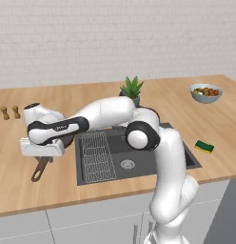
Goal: Pick the pan and sponge and place them into the sink. Then turn on the water.
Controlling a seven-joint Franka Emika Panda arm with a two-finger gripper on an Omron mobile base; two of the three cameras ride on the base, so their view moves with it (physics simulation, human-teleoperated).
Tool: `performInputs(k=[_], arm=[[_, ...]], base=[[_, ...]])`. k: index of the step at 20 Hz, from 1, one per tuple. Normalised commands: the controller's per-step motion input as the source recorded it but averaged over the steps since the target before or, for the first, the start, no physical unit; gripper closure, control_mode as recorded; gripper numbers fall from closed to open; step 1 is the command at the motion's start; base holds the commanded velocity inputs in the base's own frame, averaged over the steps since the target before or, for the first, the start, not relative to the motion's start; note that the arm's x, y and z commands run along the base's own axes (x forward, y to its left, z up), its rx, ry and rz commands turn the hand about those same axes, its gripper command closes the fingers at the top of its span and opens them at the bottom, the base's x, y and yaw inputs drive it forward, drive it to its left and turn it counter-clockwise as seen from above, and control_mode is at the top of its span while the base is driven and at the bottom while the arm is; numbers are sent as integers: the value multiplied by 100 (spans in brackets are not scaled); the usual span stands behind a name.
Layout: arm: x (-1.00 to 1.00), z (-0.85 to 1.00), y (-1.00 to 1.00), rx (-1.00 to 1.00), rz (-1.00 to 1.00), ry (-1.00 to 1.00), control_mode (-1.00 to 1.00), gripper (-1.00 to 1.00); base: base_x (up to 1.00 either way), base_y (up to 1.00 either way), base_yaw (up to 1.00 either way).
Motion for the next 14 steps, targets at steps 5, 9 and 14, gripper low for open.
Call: performInputs(k=[5,9,14], arm=[[-16,27,-95,0,-5,0,-100,100],[-22,8,-100,0,-7,0,-100,100],[-29,0,-100,0,-6,0,-100,100]], base=[[0,0,0],[0,0,0],[0,0,0]])
